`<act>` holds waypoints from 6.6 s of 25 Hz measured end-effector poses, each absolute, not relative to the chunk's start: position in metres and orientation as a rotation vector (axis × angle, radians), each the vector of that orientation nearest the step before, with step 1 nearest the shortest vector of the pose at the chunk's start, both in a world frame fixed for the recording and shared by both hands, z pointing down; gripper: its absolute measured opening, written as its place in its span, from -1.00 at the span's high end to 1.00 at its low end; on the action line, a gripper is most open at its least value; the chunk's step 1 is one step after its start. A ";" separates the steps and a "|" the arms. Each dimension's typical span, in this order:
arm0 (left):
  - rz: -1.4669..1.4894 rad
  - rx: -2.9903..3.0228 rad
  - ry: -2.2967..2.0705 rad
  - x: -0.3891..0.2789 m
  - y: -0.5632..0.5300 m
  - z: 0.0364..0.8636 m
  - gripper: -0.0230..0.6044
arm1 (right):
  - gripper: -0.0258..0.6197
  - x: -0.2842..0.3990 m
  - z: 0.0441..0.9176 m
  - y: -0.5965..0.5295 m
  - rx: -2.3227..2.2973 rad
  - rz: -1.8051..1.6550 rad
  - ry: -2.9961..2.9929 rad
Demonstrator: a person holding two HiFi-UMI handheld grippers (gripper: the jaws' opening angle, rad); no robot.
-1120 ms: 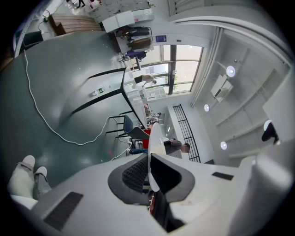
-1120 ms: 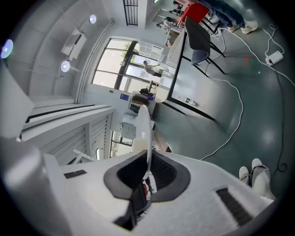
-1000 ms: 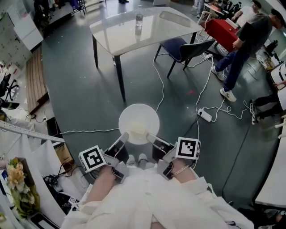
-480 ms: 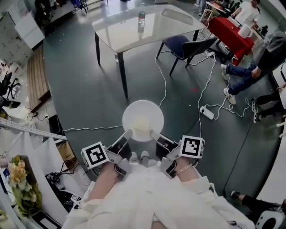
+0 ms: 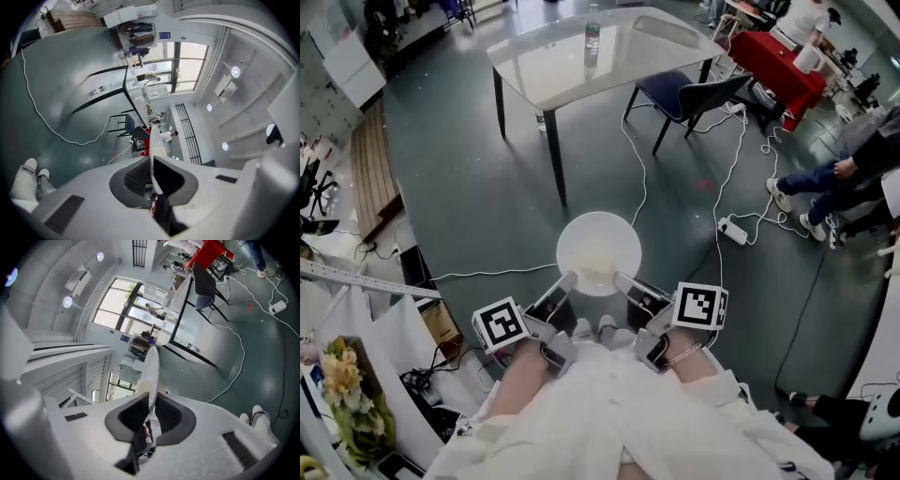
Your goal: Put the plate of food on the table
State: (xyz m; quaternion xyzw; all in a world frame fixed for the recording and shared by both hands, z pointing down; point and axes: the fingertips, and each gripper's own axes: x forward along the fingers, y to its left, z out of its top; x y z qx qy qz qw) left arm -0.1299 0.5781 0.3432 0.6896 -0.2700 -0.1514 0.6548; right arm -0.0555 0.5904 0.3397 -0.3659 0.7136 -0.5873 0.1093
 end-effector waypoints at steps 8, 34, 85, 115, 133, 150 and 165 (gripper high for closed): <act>-0.300 1.567 -0.590 -0.137 0.570 0.350 0.84 | 0.88 -0.062 0.351 0.584 -1.118 -1.747 1.986; -0.360 1.584 -0.647 -0.068 0.318 0.355 0.84 | 0.88 0.019 0.358 0.331 -1.117 -1.775 2.052; -0.299 1.590 -0.565 -0.051 0.007 0.355 0.84 | 0.88 0.033 0.366 0.023 -1.130 -1.751 1.969; -0.192 1.552 -0.535 -0.045 -0.117 0.376 0.84 | 0.88 0.037 0.387 -0.094 -1.184 -1.820 1.840; -0.192 1.539 -0.634 -0.019 -0.178 0.390 0.84 | 0.88 0.060 0.394 -0.169 -1.110 -1.886 1.972; -0.056 1.646 -0.726 -0.030 -0.220 0.446 0.83 | 0.88 0.041 0.455 -0.219 -1.018 -2.070 2.095; 0.014 1.549 -0.732 -0.032 -0.214 0.495 0.80 | 0.87 0.039 0.501 -0.218 -1.017 -2.211 2.125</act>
